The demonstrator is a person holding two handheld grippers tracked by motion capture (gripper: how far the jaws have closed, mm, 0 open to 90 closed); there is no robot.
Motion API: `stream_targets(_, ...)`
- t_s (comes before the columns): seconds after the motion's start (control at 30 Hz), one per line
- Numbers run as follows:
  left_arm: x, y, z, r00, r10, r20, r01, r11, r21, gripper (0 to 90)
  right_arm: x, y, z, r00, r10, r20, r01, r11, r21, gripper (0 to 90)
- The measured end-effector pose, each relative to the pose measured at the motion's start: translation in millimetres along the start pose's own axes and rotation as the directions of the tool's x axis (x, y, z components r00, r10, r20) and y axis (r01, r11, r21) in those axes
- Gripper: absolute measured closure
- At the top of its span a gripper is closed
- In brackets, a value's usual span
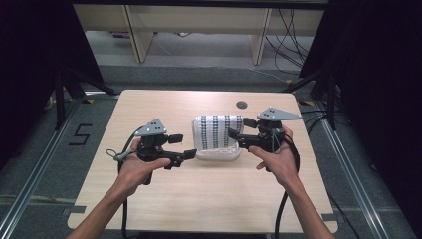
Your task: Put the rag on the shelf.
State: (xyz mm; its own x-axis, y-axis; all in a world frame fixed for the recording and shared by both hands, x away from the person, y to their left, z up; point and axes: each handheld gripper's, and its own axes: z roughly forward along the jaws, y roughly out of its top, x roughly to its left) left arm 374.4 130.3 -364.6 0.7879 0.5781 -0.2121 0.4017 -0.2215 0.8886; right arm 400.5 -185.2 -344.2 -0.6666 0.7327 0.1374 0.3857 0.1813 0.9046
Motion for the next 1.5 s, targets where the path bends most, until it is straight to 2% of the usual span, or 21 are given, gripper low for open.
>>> stream_targets(0.03,-0.4,-0.9,0.2,0.9999,0.003,0.012,-0.003,1.0,-0.002,24.1,0.4,-0.7,-0.1,1.0,-0.002,0.006,0.002,1.0,-0.008,30.9)
stream_targets(0.07,-2.5,-2.2,-0.5,1.0,0.003,0.004,-0.003,1.0,0.003,23.9,-0.3,-0.8,-0.1,0.9999,-0.014,-0.01,0.014,1.0,-0.006,30.9)
stream_targets(0.3,-8.8,-9.1,-3.6,0.9997,0.011,0.02,-0.011,0.9999,0.004,23.4,3.1,-5.7,-4.0,1.0,-0.003,-0.007,0.003,1.0,0.002,30.6)
stream_targets(0.33,-9.5,-10.1,-3.9,0.9997,0.014,0.02,-0.014,0.9999,0.005,23.3,2.3,-6.7,-3.4,0.9995,-0.025,-0.017,0.025,1.0,-0.005,30.5)
stream_targets(0.37,-9.8,-10.9,-4.3,0.9996,0.017,0.022,-0.017,0.9998,0.007,23.2,4.0,-7.9,-4.6,0.9999,0.0,-0.012,0.0,1.0,0.004,30.4)
stream_targets(0.6,-12.3,-17.5,-5.6,0.9995,0.016,0.028,-0.016,0.9998,0.01,23.2,5.3,-12.8,-6.4,0.9998,-0.011,-0.016,0.011,1.0,-0.001,30.1)
stream_targets(0.77,-13.2,-20.4,-6.9,0.9994,0.018,0.03,-0.018,0.9997,0.014,23.1,8.3,-17.5,-8.2,0.9998,0.015,-0.016,-0.015,1.0,0.005,29.2)
stream_targets(0.8,-13.5,-20.9,-6.9,0.9994,0.018,0.029,-0.018,0.9998,0.013,23.1,6.7,-18.0,-7.4,0.9997,-0.005,-0.025,0.005,1.0,-0.002,29.2)
stream_targets(0.9,-14.1,-22.8,-7.2,0.9993,0.02,0.031,-0.021,0.9996,0.017,23.1,8.2,-21.3,-8.7,0.9995,0.018,-0.028,-0.017,1.0,0.017,29.1)
stream_targets(0.93,-14.3,-23.5,-7.3,0.9992,0.021,0.033,-0.022,0.9996,0.016,23.1,7.2,-22.2,-9.0,0.9998,-0.003,-0.019,0.003,1.0,0.011,29.0)
stream_targets(0.97,-14.5,-24.2,-7.6,0.9992,0.023,0.033,-0.023,0.9996,0.017,23.1,8.4,-23.9,-8.6,0.9996,0.014,-0.026,-0.013,1.0,0.011,28.9)
stream_targets(1.07,-15.5,-26.3,-8.1,0.999,0.024,0.037,-0.025,0.9996,0.017,23.1,6.5,-27.4,-8.8,0.9996,-0.006,-0.029,0.006,1.0,0.012,28.3)
stream_targets(1.17,-16.8,-28.5,-9.1,0.9985,0.029,0.047,-0.029,0.9995,0.015,23.1,8.7,-30.2,-11.3,0.9995,0.018,-0.025,-0.017,0.999,0.03,27.4)
stream_targets(1.2,-18.1,-29.1,-10.0,0.9989,0.027,0.038,-0.027,0.9994,0.02,23.1,7.3,-30.6,-11.5,0.9998,-0.002,-0.022,0.002,1.0,0.026,27.1)
stream_targets(1.23,-18.7,-30.2,-10.3,0.9989,0.026,0.04,-0.027,0.9995,0.016,23.1,9.8,-31.9,-11.6,0.9991,0.03,-0.031,-0.029,0.999,0.027,26.5)
stream_targets(1.3,-19.5,-32.1,-10.9,0.9986,0.029,0.044,-0.03,0.9994,0.018,23.0,8.2,-32.7,-12.0,0.9992,-0.003,-0.039,0.004,1.0,0.022,25.6)
stream_targets(1.33,-19.7,-33.2,-11.0,0.9985,0.029,0.046,-0.03,0.9994,0.018,23.0,10.8,-33.6,-13.6,0.9991,0.027,-0.032,-0.026,0.999,0.029,25.2)
stream_targets(1.4,-20.4,-35.2,-10.9,0.9984,0.03,0.047,-0.031,0.9993,0.023,22.9,10.4,-34.8,-13.4,0.9996,0.007,-0.027,-0.007,1.0,0.02,24.0)
stream_targets(1.43,-20.4,-36.6,-10.0,0.9979,0.028,0.057,-0.029,0.9994,0.016,22.9,11.2,-34.8,-14.8,0.9996,0.014,-0.024,-0.013,1.0,0.028,23.5)
stream_targets(1.47,-20.4,-36.6,-10.0,0.9979,0.028,0.057,-0.029,0.9994,0.016,22.8,11.2,-35.9,-13.5,0.9995,0.0,-0.032,0.001,1.0,0.011,23.1)
stream_targets(1.5,-21.2,-38.5,-10.1,0.9982,0.029,0.053,-0.03,0.9993,0.021,22.8,12.8,-36.5,-14.0,0.999,0.009,-0.043,-0.008,1.0,0.022,22.8)
